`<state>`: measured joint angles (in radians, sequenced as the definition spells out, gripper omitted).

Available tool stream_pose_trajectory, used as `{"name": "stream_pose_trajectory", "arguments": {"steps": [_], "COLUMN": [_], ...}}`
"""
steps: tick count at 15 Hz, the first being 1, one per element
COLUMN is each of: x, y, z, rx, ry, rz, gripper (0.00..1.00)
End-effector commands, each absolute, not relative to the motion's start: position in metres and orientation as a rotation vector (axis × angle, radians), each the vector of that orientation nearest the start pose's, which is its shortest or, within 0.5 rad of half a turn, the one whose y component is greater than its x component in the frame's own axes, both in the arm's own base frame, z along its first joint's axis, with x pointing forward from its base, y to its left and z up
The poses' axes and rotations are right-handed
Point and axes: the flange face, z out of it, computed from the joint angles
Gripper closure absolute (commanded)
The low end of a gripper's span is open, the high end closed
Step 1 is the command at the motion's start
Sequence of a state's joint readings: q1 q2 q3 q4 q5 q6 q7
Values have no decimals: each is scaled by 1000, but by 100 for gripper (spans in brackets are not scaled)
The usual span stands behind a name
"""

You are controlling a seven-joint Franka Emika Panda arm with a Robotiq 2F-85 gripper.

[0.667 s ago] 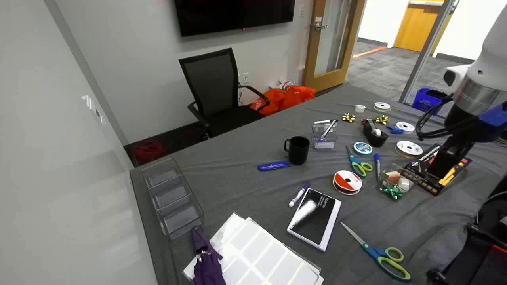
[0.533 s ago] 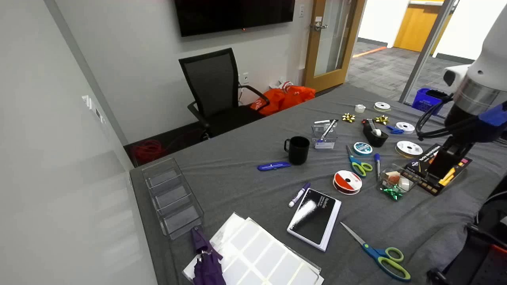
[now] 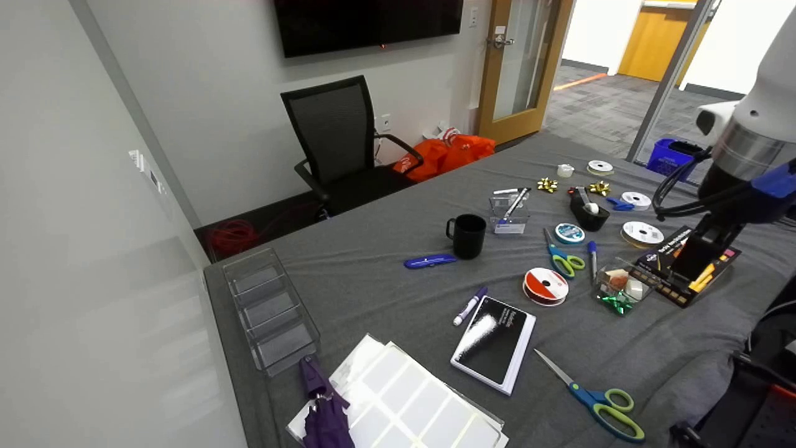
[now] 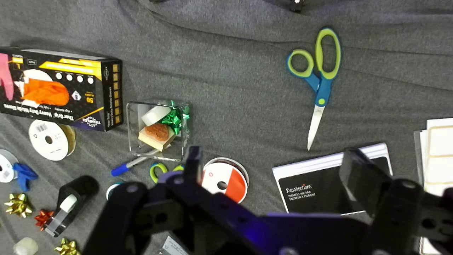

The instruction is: Pick up the clear case on the left side of the black box and put it on the black object on the left

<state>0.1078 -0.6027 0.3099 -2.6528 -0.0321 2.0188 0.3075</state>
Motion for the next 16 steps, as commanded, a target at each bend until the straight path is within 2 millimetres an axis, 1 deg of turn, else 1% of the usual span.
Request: {"name": "stream_pose_trajectory", "arguments": {"steps": [1, 4, 5, 7, 9, 11, 13, 16], "x": [334, 358, 364, 377, 383, 385, 386, 390], "y": [122, 92, 83, 64, 48, 37, 26, 8], "z": [411, 397, 392, 379, 363, 347, 335, 322], "rx": [-3306, -3248, -3233, -3210, -3193, -3184, -3176, -3159], "ry": [-99, -45, -26, 14, 26, 16, -36, -140], "rz": [-64, -192, -201, -147, -100, -61, -50, -91], "gripper": [0, 0, 0, 0, 0, 0, 0, 0]}}
